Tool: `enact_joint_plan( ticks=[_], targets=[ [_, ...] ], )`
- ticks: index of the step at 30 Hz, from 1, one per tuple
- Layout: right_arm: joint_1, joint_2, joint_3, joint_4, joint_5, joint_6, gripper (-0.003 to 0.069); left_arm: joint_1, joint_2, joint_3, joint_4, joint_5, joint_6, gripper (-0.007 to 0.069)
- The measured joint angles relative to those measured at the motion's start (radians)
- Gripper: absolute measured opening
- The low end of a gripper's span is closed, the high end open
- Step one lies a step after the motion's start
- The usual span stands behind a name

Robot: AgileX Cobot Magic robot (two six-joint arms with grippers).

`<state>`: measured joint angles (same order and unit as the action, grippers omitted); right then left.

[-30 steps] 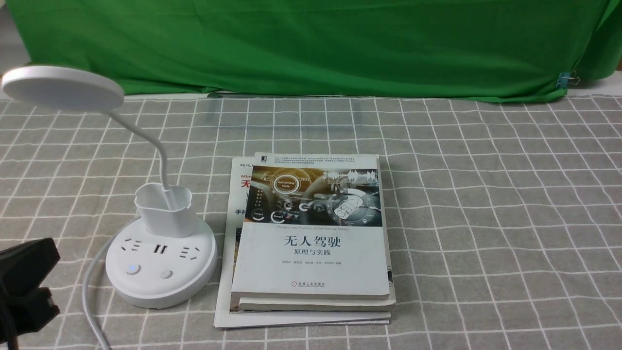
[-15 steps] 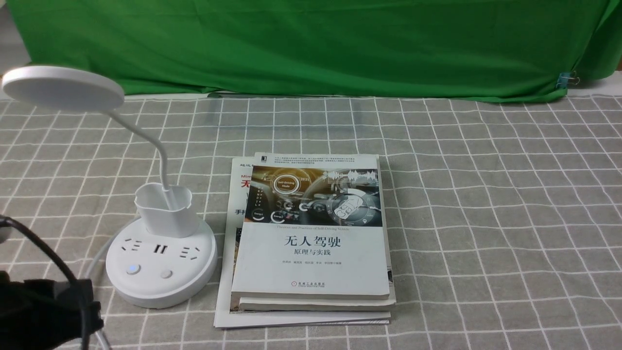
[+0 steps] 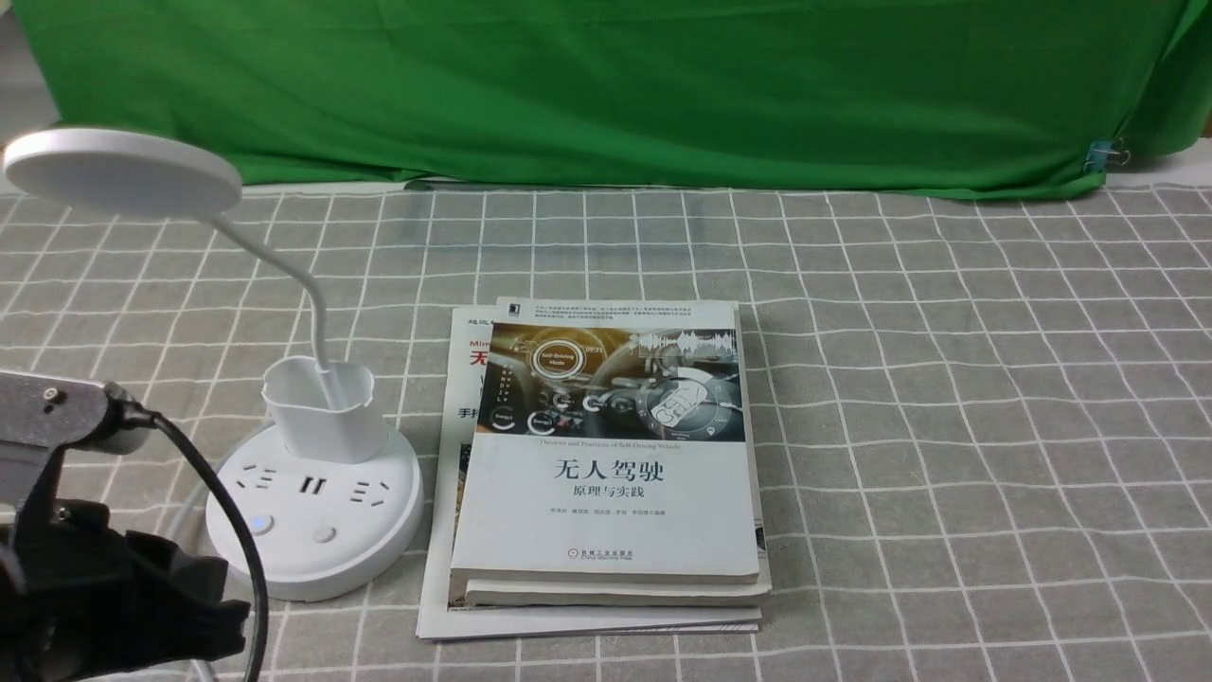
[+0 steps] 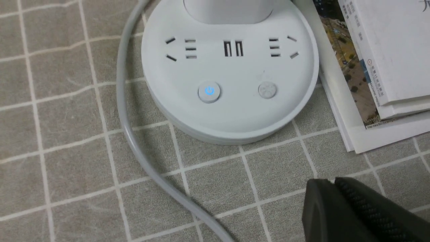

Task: Turn on the desk lamp on the grey coffee tablecloth with your hand.
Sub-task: 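Press the power button on the lamp base to turn the lamp on with the left gripper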

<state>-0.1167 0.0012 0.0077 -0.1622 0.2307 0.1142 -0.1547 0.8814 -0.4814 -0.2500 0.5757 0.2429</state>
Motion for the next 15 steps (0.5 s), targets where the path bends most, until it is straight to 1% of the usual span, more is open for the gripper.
enact_joint_plan(
  ticks=[5, 7, 9, 12, 13, 15],
  targets=[
    [0.0, 0.0, 0.0, 0.0, 0.0, 0.0, 0.0245, 0.0, 0.001, 0.0, -0.026, 0.022, 0.024, 0.0011],
    [0.0, 0.0, 0.0, 0.0, 0.0, 0.0, 0.0245, -0.001, 0.01, 0.0, -0.022, 0.003, 0.03, 0.0011],
    [0.0, 0.0, 0.0, 0.0, 0.001, 0.0, 0.0245, -0.001, 0.036, 0.0, 0.007, -0.045, 0.025, 0.0011],
    [0.0, 0.0, 0.0, 0.0, 0.001, 0.0, 0.0245, -0.001, 0.101, 0.0, 0.089, -0.127, -0.02, 0.0011],
    [0.0, 0.0, 0.0, 0.0, 0.001, -0.001, 0.0245, -0.001, 0.147, -0.002, 0.118, -0.163, -0.055, 0.0011],
    [0.0, 0.0, 0.0, 0.0, 0.001, 0.0, 0.0245, -0.001, 0.215, -0.015, 0.12, -0.187, -0.085, 0.0011]
  ],
)
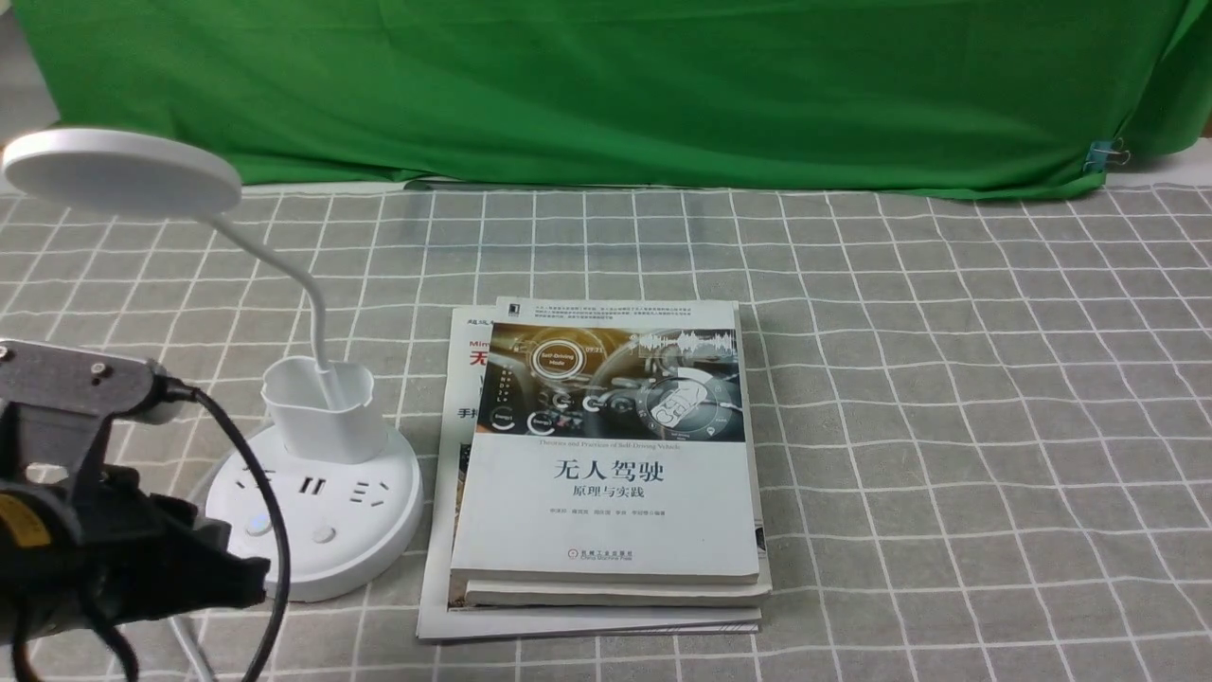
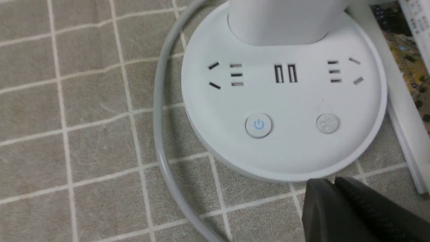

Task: Turn on the desk lamp on the grey coffee tablecloth with your hand.
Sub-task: 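Press the power button on the lamp base to turn the lamp on with the left gripper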

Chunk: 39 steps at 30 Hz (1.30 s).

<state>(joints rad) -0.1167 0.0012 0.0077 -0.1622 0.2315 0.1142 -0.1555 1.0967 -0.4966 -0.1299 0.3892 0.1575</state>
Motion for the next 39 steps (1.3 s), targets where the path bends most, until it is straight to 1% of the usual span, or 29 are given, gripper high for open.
enact_joint_plan(
  ticks=[6, 10, 14, 22, 25, 27, 29, 31, 33, 35, 39],
  targets=[
    [0.0, 0.0, 0.0, 0.0, 0.0, 0.0, 0.0245, 0.0, 0.142, -0.078, -0.057, -0.032, -0.02, 0.0011],
    [0.0, 0.0, 0.0, 0.0, 0.0, 0.0, 0.0245, 0.0, 0.219, -0.143, -0.063, -0.048, -0.021, 0.0011],
    [0.0, 0.0, 0.0, 0.0, 0.0, 0.0, 0.0245, 0.0, 0.261, -0.155, -0.064, -0.048, -0.021, 0.0011],
    [0.0, 0.0, 0.0, 0.0, 0.0, 0.0, 0.0245, 0.0, 0.302, -0.155, -0.112, -0.048, -0.02, 0.0011],
    [0.0, 0.0, 0.0, 0.0, 0.0, 0.0, 0.0245, -0.001, 0.324, -0.155, -0.116, -0.048, -0.001, 0.0011],
    [0.0, 0.0, 0.0, 0.0, 0.0, 0.0, 0.0245, -0.007, 0.329, -0.155, -0.116, -0.048, 0.038, 0.0011],
    [0.0, 0.0, 0.0, 0.0, 0.0, 0.0, 0.0245, -0.027, 0.329, -0.155, -0.108, -0.048, 0.065, 0.0011],
    [0.0, 0.0, 0.0, 0.0, 0.0, 0.0, 0.0245, -0.054, 0.329, -0.155, -0.085, -0.047, 0.065, 0.0011],
    [0.0, 0.0, 0.0, 0.0, 0.0, 0.0, 0.0245, -0.067, 0.329, -0.155, -0.073, -0.045, 0.051, 0.0011],
    [0.0, 0.0, 0.0, 0.0, 0.0, 0.0, 0.0245, -0.092, 0.329, -0.155, -0.035, -0.043, -0.005, 0.0011],
    [0.0, 0.0, 0.0, 0.0, 0.0, 0.0, 0.0245, -0.097, 0.329, -0.155, 0.082, -0.044, -0.129, 0.0011]
  ],
)
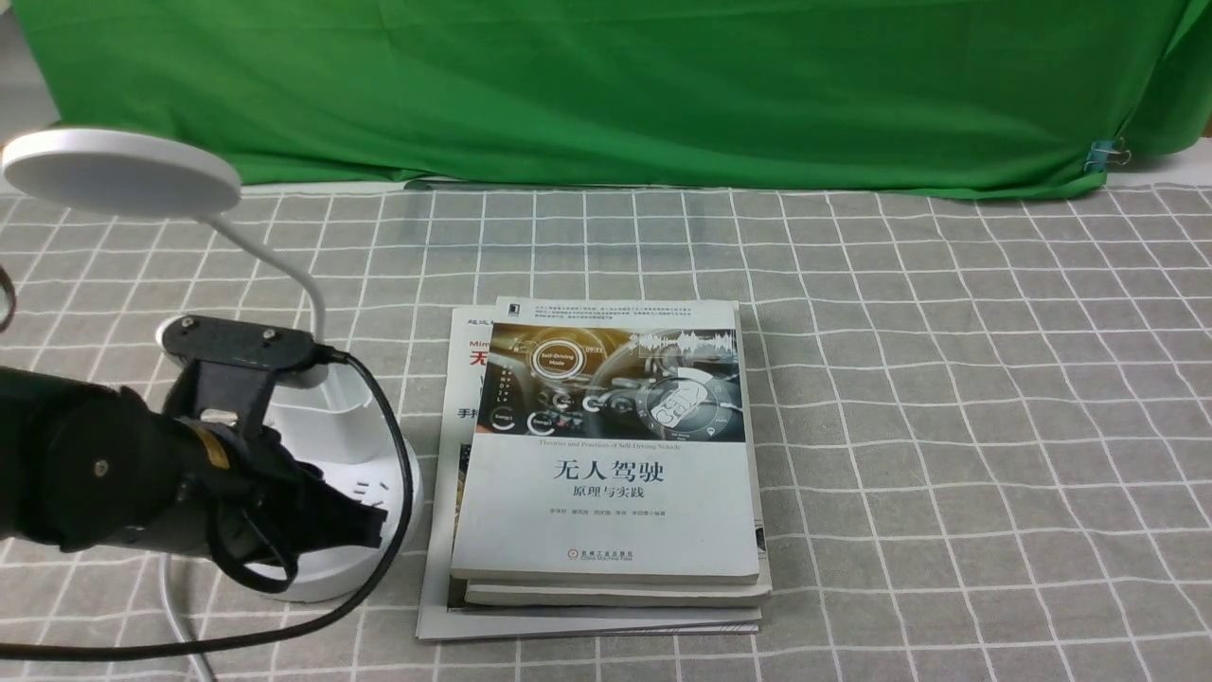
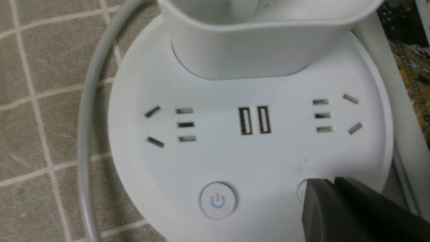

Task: Turn on the desk lamp on the grey coffee tablecloth with your hand.
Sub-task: 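Press the power button on the lamp base to turn the lamp on with the left gripper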

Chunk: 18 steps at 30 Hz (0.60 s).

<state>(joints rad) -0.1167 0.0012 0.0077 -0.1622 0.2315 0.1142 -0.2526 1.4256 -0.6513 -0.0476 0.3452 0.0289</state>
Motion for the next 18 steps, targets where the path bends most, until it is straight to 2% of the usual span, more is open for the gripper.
enact_joint_plan(
  ticks=[3, 6, 18],
  targets=[
    [0.0, 0.0, 0.0, 0.0, 0.0, 0.0, 0.0245, 0.0, 0.0, 0.0, 0.069, -0.004, -0.078, 0.0011],
    [0.0, 0.0, 0.0, 0.0, 0.0, 0.0, 0.0245, 0.0, 0.002, 0.0, 0.075, -0.007, -0.101, 0.0011],
    [0.0, 0.0, 0.0, 0.0, 0.0, 0.0, 0.0245, 0.0, 0.052, -0.002, 0.075, -0.023, -0.105, 0.0011]
  ],
)
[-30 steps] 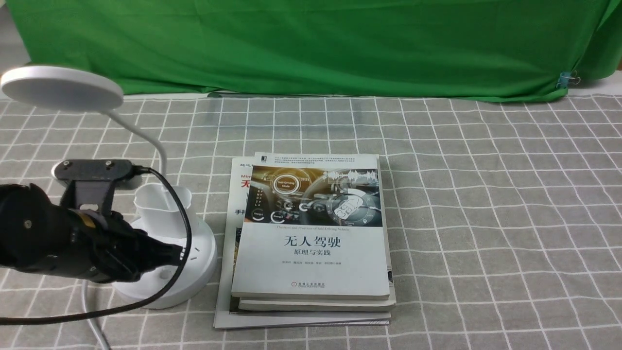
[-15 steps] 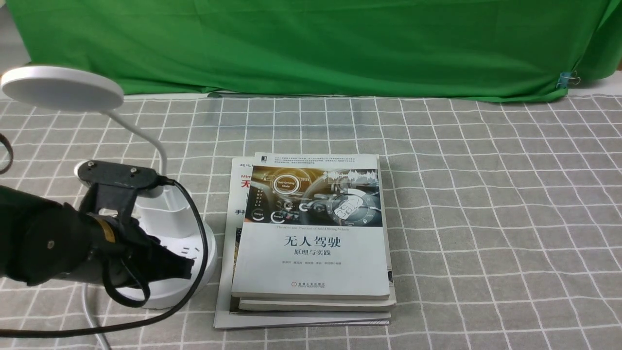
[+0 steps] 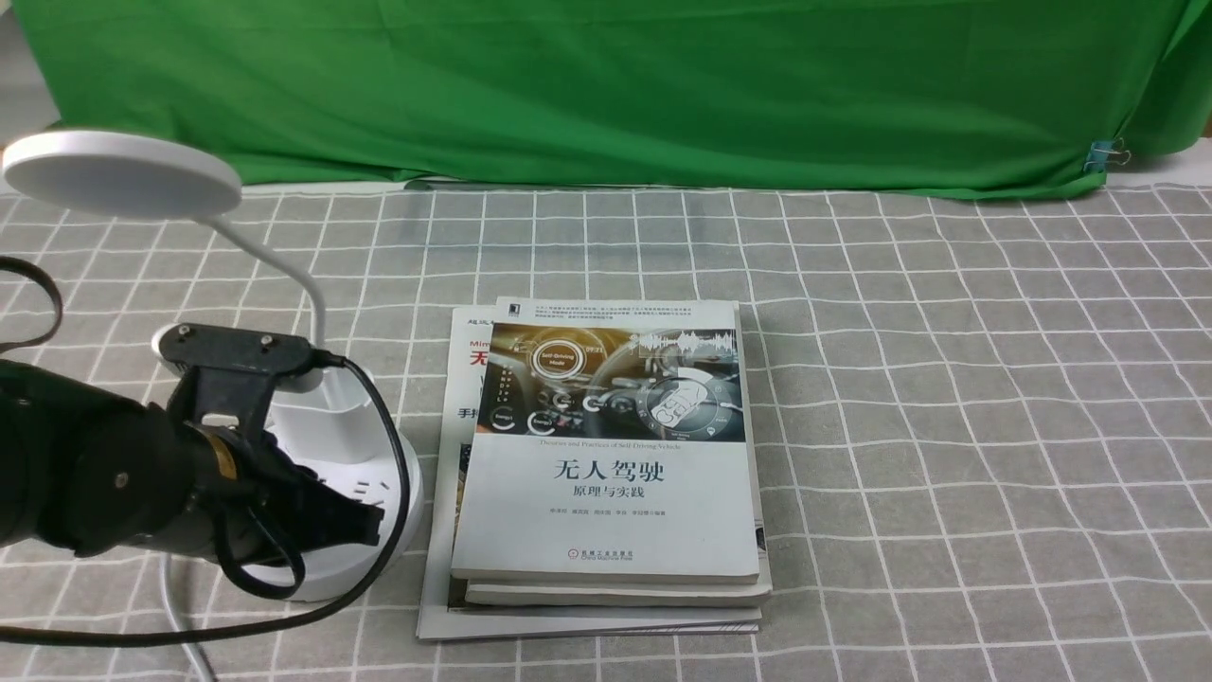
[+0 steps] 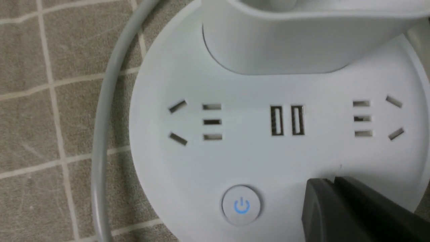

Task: Turn on the desk lamp on the grey coffee tablecloth with your hand.
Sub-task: 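Press the power button on the lamp base to turn the lamp on with the left gripper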

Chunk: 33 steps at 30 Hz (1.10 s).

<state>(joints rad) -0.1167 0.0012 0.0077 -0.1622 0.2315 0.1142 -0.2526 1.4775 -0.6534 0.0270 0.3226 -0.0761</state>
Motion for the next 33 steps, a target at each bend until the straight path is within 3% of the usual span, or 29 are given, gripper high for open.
enact_joint_plan(
  ticks=[33],
  targets=[
    [0.0, 0.0, 0.0, 0.0, -0.001, 0.0, 0.0245, 0.0, -0.021, -0.003, 0.0, -0.012, -0.004, 0.0011]
  ],
)
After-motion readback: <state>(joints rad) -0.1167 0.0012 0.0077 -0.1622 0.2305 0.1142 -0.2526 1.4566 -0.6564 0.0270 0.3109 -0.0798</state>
